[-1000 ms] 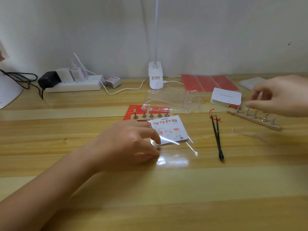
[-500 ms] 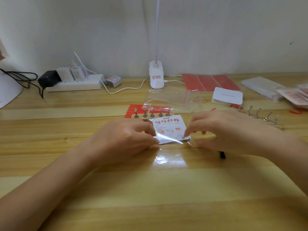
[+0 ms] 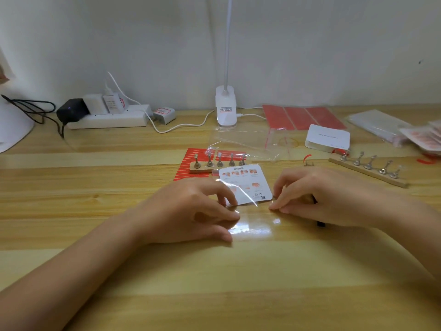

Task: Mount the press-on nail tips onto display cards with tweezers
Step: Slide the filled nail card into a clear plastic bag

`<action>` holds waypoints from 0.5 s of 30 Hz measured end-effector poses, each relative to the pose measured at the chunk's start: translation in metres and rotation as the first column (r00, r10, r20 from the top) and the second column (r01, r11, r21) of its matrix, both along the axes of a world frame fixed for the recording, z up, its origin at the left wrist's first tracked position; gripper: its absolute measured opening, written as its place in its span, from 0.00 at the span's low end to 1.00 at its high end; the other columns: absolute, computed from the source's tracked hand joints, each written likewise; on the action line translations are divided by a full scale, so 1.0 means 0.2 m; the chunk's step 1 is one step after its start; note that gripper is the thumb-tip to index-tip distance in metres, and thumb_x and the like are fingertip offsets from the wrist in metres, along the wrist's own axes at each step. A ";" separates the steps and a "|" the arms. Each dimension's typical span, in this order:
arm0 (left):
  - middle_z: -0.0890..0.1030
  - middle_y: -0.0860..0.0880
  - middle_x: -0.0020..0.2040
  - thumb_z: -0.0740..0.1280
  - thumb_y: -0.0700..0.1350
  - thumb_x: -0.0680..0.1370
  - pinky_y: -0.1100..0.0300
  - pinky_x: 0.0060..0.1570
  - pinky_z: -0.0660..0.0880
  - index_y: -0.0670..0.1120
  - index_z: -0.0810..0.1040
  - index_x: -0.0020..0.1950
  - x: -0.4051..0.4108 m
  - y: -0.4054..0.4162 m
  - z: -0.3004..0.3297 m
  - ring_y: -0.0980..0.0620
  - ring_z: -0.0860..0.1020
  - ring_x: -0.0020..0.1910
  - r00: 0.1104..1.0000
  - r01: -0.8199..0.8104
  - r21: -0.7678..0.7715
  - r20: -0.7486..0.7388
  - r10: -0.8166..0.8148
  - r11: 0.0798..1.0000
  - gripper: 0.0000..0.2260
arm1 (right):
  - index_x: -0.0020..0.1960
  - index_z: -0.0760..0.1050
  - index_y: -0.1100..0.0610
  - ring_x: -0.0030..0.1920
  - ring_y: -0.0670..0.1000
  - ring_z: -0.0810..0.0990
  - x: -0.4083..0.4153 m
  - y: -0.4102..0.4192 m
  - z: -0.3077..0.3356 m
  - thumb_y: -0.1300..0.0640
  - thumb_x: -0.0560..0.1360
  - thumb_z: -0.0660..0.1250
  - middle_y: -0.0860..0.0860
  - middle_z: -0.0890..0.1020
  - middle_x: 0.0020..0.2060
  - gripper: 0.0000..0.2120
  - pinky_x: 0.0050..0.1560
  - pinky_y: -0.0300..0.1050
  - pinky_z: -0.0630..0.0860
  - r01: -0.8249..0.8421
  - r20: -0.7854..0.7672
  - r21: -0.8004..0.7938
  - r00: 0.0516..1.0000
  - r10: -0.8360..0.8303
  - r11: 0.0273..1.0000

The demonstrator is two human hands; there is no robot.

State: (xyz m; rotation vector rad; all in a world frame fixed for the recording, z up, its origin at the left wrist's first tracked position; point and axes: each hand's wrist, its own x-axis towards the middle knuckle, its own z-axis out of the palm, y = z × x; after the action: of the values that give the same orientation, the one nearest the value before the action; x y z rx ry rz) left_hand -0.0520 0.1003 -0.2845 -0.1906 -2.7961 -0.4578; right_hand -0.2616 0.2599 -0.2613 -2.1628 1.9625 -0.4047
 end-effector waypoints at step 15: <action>0.84 0.57 0.40 0.69 0.48 0.69 0.56 0.45 0.78 0.49 0.83 0.45 -0.01 0.02 -0.03 0.60 0.82 0.42 0.949 -0.229 0.547 -0.060 0.310 0.805 0.08 | 0.54 0.71 0.35 0.55 0.39 0.71 -0.03 -0.01 -0.04 0.48 0.65 0.69 0.34 0.70 0.52 0.19 0.54 0.31 0.68 0.019 0.220 0.125 0.974 -0.047 0.992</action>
State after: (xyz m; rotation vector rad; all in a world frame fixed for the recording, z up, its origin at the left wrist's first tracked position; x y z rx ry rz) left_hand -0.0533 0.1042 -0.2906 0.2866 -2.3802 -1.0729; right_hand -0.2672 0.2583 -0.2695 -1.9213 1.8514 -0.4955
